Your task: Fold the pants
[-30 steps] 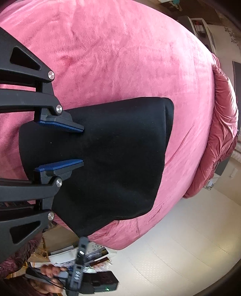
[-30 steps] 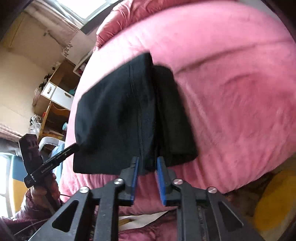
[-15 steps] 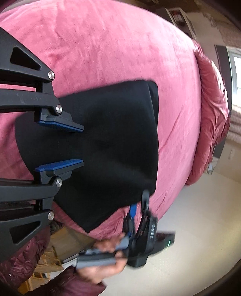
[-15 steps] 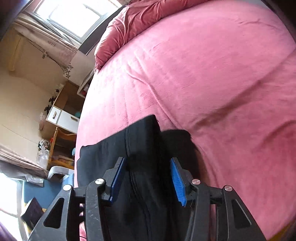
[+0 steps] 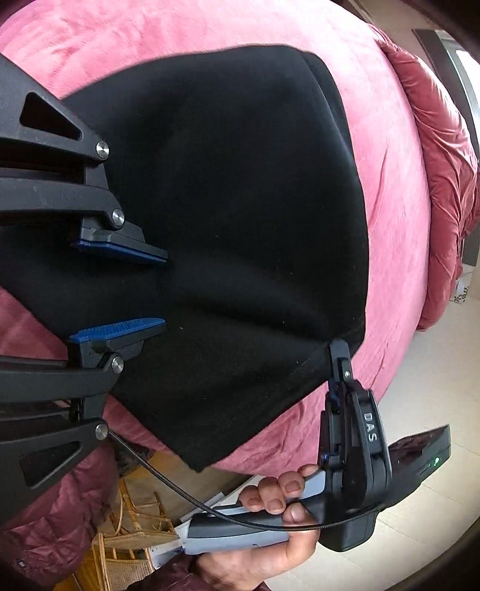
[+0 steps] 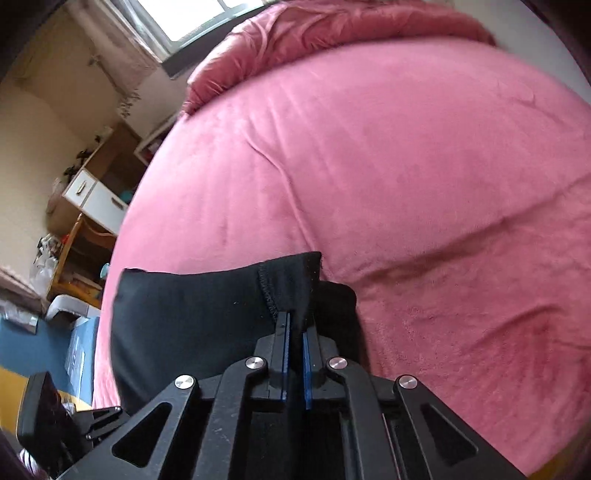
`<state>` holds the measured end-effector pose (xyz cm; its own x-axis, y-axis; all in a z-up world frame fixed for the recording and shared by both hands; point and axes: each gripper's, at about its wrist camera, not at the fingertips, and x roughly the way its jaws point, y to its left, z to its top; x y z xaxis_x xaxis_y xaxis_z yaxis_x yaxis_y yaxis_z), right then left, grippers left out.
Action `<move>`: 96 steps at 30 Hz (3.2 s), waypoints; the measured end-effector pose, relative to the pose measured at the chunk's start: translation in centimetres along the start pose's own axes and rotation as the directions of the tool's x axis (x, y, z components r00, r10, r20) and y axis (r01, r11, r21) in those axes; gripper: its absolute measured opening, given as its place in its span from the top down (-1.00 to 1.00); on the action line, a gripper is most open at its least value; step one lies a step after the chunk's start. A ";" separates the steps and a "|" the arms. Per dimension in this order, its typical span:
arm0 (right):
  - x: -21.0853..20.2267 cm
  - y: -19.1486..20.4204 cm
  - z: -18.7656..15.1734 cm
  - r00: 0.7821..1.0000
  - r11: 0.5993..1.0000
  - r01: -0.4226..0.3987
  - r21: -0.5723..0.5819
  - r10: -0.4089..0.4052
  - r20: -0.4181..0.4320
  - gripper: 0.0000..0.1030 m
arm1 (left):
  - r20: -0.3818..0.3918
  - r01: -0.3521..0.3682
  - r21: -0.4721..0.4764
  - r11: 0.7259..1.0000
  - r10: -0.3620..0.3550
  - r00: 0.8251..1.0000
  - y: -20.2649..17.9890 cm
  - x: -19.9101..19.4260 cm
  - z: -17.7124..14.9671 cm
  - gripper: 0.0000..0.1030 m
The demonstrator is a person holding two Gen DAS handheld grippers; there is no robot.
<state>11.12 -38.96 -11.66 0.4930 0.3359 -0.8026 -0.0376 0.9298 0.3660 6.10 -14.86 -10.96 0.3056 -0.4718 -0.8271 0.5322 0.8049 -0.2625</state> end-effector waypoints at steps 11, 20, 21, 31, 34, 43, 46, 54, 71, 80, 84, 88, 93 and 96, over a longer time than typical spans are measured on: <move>-4.0 -0.6 -3.5 0.991 0.989 -0.135 0.059 0.136 -0.018 0.39 | 0.007 0.029 -0.054 0.998 -0.029 1.000 0.7 0.1 0.4 0.41; -4.8 0.8 -10.0 0.988 0.998 -0.066 -0.004 0.065 -0.140 0.15 | 0.020 0.020 -0.070 0.997 -0.019 1.000 0.9 -0.3 -0.6 0.40; -4.6 1.1 -10.4 0.988 0.998 -0.053 -0.022 0.049 -0.147 0.41 | 0.019 0.013 -0.070 0.997 -0.012 1.000 0.9 -0.4 -0.7 0.40; -4.5 0.6 -11.0 0.988 0.989 0.073 -0.126 -0.089 -0.127 0.79 | 0.068 -0.028 -0.092 0.995 0.034 0.997 0.2 -3.9 -2.2 0.40; -3.4 -0.7 -11.5 0.987 0.994 0.073 -0.081 -0.084 -0.140 0.78 | 0.072 -0.055 -0.092 0.994 0.062 0.996 0.2 -4.6 -2.9 0.40; -4.9 0.6 -11.1 0.987 0.990 0.103 -0.098 -0.114 -0.112 0.49 | 0.143 -0.182 -0.151 0.972 0.204 0.968 1.1 -7.5 -2.7 0.40; -5.8 1.5 -10.8 0.983 0.980 0.155 -0.124 -0.165 -0.081 0.40 | 0.160 -0.211 -0.173 0.962 0.239 0.958 1.4 -8.4 -2.5 0.40; -6.9 4.5 -8.5 0.986 0.974 0.168 -0.155 -0.168 0.014 0.27 | 0.163 -0.237 -0.204 0.950 0.272 0.948 2.8 -9.5 -1.8 0.39; -1.5 6.7 -4.2 0.987 0.976 0.161 -0.148 -0.163 -0.001 0.03 | 0.133 -0.228 -0.232 0.945 0.263 0.955 6.5 -8.1 1.2 0.39; -1.0 5.2 -4.3 0.984 0.978 0.175 -0.115 -0.177 -0.005 0.03 | 0.100 -0.183 -0.289 0.940 0.220 0.970 9.3 -5.5 4.0 0.39; -0.5 5.1 -4.3 0.984 0.978 0.173 -0.113 -0.176 -0.009 0.02 | 0.073 -0.173 -0.350 0.921 0.211 0.975 11.3 -4.1 5.1 0.39; 0.5 4.8 -4.7 0.983 0.978 0.177 -0.109 -0.181 -0.026 0.00 | 0.029 -0.183 -0.361 0.914 0.207 0.978 12.4 -1.9 5.1 0.39; 2.0 4.6 -4.8 0.979 0.973 0.194 -0.122 -0.199 -0.037 0.00 | 0.061 -0.211 -0.339 0.917 0.246 0.967 11.7 -1.5 4.1 0.39; 1.5 4.2 -4.5 0.985 0.982 0.161 -0.102 -0.166 -0.040 0.00 | 0.120 -0.162 -0.373 0.914 0.220 0.968 11.9 -3.6 3.3 0.27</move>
<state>7.77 -33.91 -13.43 0.4576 0.1824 -0.8703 -0.0459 0.9823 0.1817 13.95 -4.77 -9.41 0.5079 -0.3227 -0.7987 0.1425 0.9459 -0.2916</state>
